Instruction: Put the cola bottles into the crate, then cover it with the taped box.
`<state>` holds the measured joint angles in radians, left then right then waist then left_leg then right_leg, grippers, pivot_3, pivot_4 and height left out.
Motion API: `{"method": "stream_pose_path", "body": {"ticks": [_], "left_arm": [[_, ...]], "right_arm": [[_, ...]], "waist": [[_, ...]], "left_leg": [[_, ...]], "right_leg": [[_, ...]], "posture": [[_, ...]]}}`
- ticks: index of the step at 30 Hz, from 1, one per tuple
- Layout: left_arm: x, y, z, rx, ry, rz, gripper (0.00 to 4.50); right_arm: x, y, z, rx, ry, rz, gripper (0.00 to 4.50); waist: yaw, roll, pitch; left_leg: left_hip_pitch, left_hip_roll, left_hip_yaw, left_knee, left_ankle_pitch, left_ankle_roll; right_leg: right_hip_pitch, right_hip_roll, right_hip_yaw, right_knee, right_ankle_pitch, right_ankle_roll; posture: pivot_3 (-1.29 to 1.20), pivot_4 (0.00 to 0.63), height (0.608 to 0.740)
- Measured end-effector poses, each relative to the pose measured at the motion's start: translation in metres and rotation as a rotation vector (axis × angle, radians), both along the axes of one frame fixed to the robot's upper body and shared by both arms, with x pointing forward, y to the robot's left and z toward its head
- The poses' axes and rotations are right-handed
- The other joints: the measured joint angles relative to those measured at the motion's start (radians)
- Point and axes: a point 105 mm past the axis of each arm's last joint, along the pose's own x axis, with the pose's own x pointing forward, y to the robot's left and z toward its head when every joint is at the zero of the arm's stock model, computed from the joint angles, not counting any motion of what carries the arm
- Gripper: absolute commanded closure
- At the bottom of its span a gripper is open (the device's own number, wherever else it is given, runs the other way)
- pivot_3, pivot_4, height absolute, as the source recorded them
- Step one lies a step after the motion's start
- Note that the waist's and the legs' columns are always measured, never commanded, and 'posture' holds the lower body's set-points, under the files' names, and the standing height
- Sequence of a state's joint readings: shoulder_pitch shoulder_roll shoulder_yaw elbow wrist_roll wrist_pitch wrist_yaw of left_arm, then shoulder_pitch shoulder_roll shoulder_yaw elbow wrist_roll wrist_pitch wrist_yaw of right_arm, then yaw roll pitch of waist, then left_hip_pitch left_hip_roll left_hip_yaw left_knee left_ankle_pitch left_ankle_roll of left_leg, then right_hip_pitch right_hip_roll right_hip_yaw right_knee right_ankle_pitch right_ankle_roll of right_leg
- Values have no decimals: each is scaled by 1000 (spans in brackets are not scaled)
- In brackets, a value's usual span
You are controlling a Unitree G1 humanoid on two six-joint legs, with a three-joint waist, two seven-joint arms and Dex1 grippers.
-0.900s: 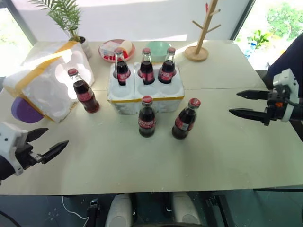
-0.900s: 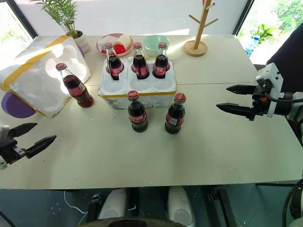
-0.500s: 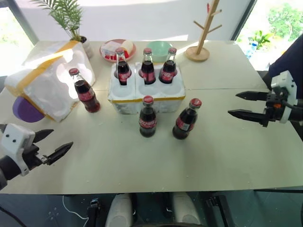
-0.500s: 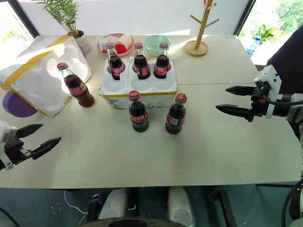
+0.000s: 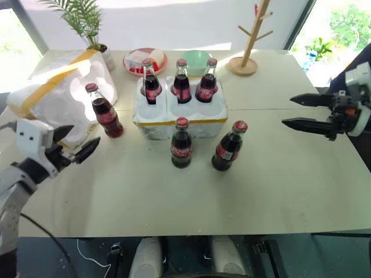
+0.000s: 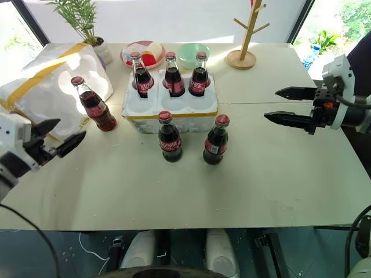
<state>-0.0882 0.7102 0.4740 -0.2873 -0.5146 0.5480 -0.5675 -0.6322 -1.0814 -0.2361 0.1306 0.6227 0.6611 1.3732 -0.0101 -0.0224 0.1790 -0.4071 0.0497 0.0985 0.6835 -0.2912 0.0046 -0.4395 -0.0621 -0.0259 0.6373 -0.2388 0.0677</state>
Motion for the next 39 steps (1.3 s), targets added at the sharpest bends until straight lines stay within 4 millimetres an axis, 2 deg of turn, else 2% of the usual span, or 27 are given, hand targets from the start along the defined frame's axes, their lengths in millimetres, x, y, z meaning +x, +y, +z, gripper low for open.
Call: {"method": "stream_pose_path", "body": {"ticks": [3,8,15,20,22,23,24,25,30,34,37,39], "left_arm": [[21,-5,-2,-2,-4,14,121],[50,-11,-8,-14,14,38,121],[77,-26,-26,-11,57,27,121],[91,-27,-32,-4,75,41,121],[94,-29,-31,-8,74,36,648],[94,-29,-31,-5,69,36,974],[94,-28,-31,-3,65,34,1516],[94,-29,-31,-3,65,29,1707],[91,-30,-31,3,78,0,1652],[73,-34,-25,8,134,-115,1652],[55,-49,-2,21,147,-285,1652],[43,-56,20,62,139,-394,1652]], "right_arm": [[-5,13,21,36,-29,73,0],[-5,36,44,77,-69,161,0],[-1,53,36,78,-43,210,0],[0,59,38,76,-53,221,0],[0,60,40,75,-61,222,0],[0,60,40,76,-61,223,0],[0,60,40,77,-61,223,0],[0,61,39,77,-61,224,0],[-3,65,40,71,-59,237,0],[-2,64,38,83,-28,215,0],[0,64,37,80,-34,201,0],[1,63,37,77,-38,191,0]], "waist": [[-4,0,0],[-2,0,0],[4,0,0],[1,-1,0],[-1,-1,0],[-2,-1,0],[-1,-1,0],[-1,-1,0],[0,-1,0],[-3,-2,1],[-3,-3,2],[-2,-2,2]], "left_leg": [[0,0,1,0,0,0],[0,0,2,0,0,0],[-1,-1,3,1,0,0],[0,-1,3,2,1,-1],[0,-1,3,2,1,-1],[0,-1,3,2,1,-1],[0,-1,3,2,1,-1],[0,-1,3,2,1,-1],[-1,-1,3,2,1,-1],[-2,0,2,2,1,-1],[-2,0,2,2,1,-2],[-2,-1,2,2,1,-2]], "right_leg": [[0,0,0,0,0,0],[-1,0,0,1,0,0],[-1,-1,-1,3,1,1],[-2,-1,-1,5,1,1],[-2,-1,-1,6,1,1],[-2,-1,-1,6,1,1],[-3,-1,-1,7,1,1],[-3,-1,-1,7,1,1],[-3,-1,-1,7,1,1],[-4,-1,0,8,1,1],[-5,-1,-1,8,0,1],[-4,-1,0,8,0,1]], "posture": [[0,150,740],[0,150,740],[0,150,740],[0,150,740],[0,150,740],[0,150,740],[0,150,740],[0,150,740],[0,150,740],[0,150,740],[0,150,740],[0,150,740]]}}
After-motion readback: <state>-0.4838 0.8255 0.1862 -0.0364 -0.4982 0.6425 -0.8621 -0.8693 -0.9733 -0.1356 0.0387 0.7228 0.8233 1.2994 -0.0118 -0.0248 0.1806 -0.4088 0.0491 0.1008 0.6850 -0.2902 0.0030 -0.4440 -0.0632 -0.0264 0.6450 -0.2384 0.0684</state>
